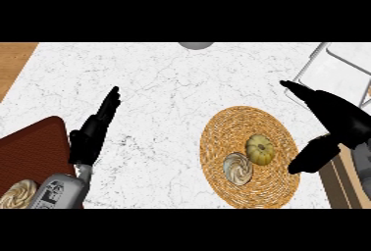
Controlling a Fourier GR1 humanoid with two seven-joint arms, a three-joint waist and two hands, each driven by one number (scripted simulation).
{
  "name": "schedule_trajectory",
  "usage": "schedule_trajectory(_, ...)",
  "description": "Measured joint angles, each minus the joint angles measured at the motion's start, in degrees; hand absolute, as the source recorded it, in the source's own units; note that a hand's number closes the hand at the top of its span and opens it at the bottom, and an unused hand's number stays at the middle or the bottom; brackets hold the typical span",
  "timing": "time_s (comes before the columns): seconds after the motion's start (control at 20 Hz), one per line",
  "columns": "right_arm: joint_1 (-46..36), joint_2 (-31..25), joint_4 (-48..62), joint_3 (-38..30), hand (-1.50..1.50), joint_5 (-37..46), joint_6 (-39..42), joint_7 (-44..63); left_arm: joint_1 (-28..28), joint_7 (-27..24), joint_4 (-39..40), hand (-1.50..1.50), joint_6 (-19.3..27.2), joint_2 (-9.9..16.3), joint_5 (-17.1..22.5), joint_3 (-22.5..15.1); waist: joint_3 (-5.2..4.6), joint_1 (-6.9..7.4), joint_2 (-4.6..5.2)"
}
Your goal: Pick the squash from the placemat and place it in the tiered shelf
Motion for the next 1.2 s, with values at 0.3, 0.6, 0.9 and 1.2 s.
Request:
schedule_trajectory(0.3,1.09,4.31,-4.02,0.68,-1.5,2.94,1.09,3.48,0.83,-0.32,-0.19,0.0,-1.7,-1.17,-1.23,1.77,0.05,-0.08,0.04)
schedule_trajectory(0.6,2.97,8.36,-7.42,2.54,-1.5,8.48,0.94,5.08,1.67,-0.4,-0.61,0.0,-3.27,-1.78,-2.74,3.22,0.07,-0.1,0.03)
schedule_trajectory(0.9,3.45,11.85,-6.54,2.47,-1.5,12.87,1.36,5.12,2.02,-1.05,0.39,0.0,-3.71,-3.82,-4.54,3.91,0.08,-0.08,0.07)
schedule_trajectory(1.2,3.72,15.93,-3.65,3.42,-1.5,17.57,1.57,4.43,0.58,2.75,-1.72,0.0,-3.75,-4.91,-6.28,4.59,0.08,-0.02,0.07)
